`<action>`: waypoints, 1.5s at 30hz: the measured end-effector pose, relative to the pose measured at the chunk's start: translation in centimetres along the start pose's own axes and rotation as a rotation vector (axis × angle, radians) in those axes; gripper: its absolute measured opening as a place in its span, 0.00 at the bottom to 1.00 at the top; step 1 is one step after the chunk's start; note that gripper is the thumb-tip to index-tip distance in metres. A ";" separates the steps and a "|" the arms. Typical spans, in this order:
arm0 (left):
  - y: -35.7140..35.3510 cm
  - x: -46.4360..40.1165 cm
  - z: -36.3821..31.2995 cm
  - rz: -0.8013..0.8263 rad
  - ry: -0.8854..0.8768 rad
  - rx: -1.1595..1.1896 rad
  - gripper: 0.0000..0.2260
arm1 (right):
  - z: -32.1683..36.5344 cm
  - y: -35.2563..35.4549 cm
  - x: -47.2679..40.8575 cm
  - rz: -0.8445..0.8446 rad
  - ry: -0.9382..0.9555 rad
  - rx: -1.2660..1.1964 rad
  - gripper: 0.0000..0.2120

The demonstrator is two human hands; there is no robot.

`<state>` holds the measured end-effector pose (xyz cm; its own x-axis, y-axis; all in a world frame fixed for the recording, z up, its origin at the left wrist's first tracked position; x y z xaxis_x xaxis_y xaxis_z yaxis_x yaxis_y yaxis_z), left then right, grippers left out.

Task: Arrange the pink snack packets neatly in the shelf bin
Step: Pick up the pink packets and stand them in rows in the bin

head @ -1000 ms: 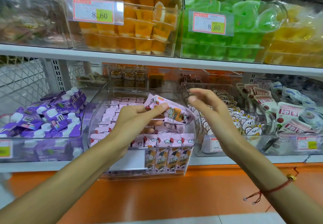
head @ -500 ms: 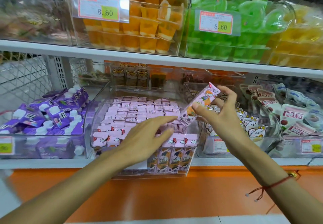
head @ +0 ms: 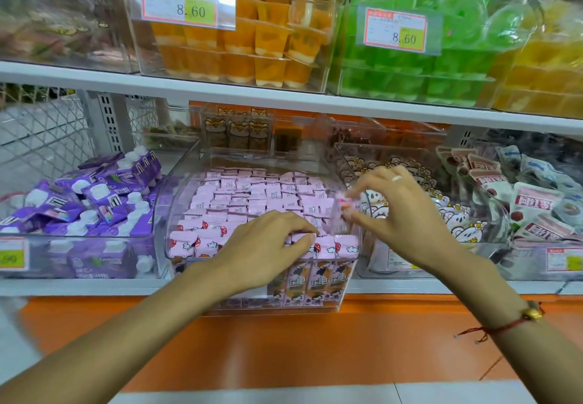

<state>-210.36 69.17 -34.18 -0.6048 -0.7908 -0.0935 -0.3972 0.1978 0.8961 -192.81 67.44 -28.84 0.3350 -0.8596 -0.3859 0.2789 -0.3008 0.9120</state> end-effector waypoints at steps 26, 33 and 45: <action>7.6 8.5 4.8 -0.889 0.096 0.240 0.13 | 6.8 -2.8 -3.7 -0.093 0.063 -0.370 0.06; 5.0 9.6 11.0 -0.550 0.364 0.574 0.05 | 12.7 -10.4 -5.9 0.257 0.251 -0.067 0.18; 3.9 9.4 10.9 -0.439 0.292 0.677 0.09 | 11.4 -9.3 -8.1 0.600 0.123 -0.488 0.11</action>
<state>-225.10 68.85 -36.30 -0.1351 -0.9756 -0.1731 -0.9363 0.0685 0.3445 -208.43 72.54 -32.63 0.6428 -0.7574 0.1147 0.3732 0.4404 0.8165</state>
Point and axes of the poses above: each hand's wrist, its own x-axis away from the middle knuckle, its own y-axis out of the back of the hand, z = x × y, the point moved 5 cm from there along -x, towards the middle knuckle, and after that the axes turned 12 degrees about z, right-handed, at the moved point
